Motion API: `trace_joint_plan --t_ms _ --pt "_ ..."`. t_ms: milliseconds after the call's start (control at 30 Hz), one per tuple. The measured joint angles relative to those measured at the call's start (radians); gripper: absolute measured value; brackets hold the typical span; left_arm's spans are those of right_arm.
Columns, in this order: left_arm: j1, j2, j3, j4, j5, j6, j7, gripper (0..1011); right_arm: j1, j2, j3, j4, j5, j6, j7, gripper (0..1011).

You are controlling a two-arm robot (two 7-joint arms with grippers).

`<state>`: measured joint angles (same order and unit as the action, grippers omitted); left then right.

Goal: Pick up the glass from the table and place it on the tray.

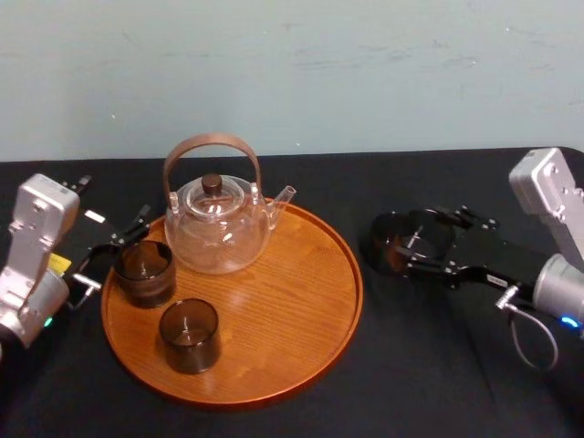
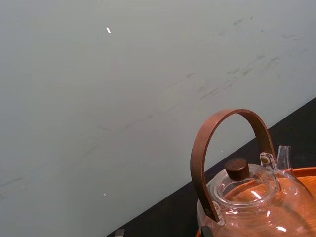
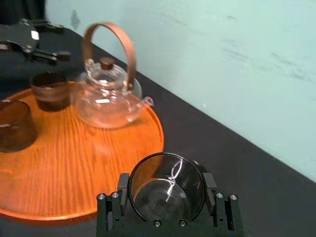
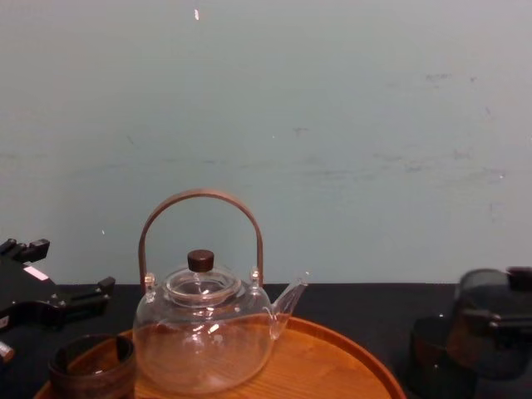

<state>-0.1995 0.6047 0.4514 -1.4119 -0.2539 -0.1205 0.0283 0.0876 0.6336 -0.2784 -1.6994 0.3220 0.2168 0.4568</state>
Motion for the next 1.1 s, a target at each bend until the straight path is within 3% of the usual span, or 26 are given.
trace_joint_plan --t_ms 567,1100 --pt "0.000 0.000 0.000 0.000 0.000 0.000 0.000 1001 0.092 -0.035 -0.131 0.015 -0.011 -0.046 0.082 906" --pt "0.000 0.000 0.000 0.000 0.000 0.000 0.000 1001 0.161 -0.093 -0.244 0.076 -0.017 -0.087 0.120 906"
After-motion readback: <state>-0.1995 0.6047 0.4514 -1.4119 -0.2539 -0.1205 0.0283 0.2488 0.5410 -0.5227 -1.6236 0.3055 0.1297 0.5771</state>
